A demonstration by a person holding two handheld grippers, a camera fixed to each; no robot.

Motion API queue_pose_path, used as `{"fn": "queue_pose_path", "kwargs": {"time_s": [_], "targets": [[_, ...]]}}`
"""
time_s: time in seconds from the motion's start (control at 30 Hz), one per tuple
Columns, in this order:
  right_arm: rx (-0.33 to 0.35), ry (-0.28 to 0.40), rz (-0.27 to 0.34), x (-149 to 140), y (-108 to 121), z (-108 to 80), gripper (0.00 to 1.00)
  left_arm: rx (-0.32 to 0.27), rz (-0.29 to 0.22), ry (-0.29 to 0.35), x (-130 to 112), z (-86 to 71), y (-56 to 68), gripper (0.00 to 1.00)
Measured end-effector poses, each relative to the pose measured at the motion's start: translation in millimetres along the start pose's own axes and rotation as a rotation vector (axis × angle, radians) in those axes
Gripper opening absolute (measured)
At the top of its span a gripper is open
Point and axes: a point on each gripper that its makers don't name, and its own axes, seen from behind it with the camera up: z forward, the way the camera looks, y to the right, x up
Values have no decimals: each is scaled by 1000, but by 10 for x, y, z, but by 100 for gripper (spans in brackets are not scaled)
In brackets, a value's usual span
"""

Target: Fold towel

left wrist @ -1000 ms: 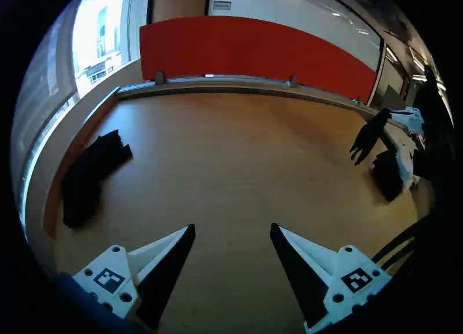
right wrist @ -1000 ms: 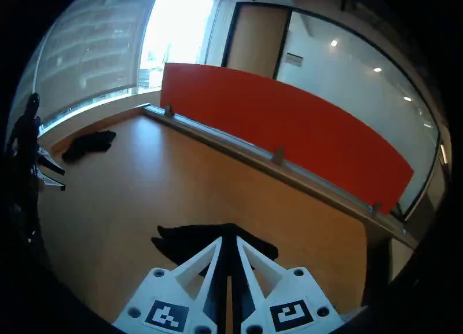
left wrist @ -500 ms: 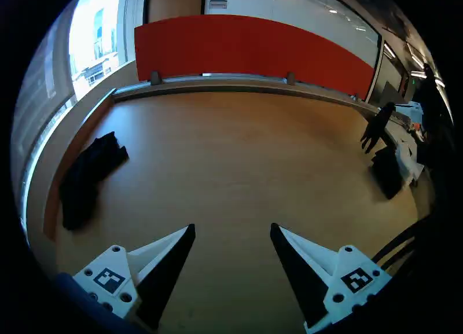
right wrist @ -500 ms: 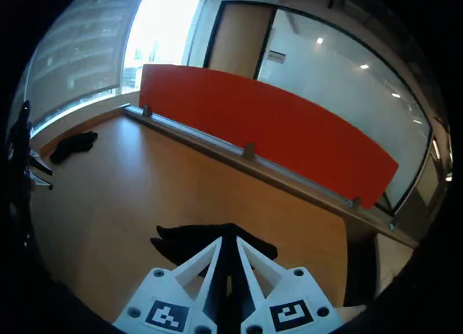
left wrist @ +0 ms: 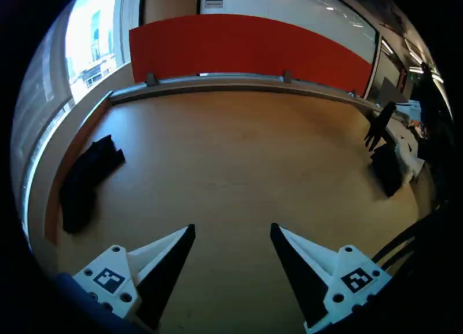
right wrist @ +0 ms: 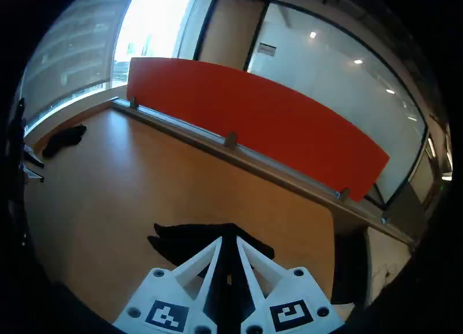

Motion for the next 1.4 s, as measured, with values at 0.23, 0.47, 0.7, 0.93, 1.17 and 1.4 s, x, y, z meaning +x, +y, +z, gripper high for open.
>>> {"fn": "queue_pose_path", "kwargs": {"time_s": [0.23,0.47,0.7,0.93,1.17,1.4], "targets": [[-17,-15,10,-109,150,-22,2,-1,12,-2,27,13,54,97],[-29,-26,19,-213,227,-77,2,-6,18,-3,51,21,120,97],[-41,-32,32,-305,280,-173,2,-11,26,-1,63,9,171,97],[-61,-64,49,-579,336,-359,2,-17,30,0,61,0,205,97],[-90,-117,85,-979,394,-576,2,-23,40,0,54,-12,237,96],[-113,-160,129,-1323,407,-732,2,-26,46,-6,46,-16,250,96]]}}
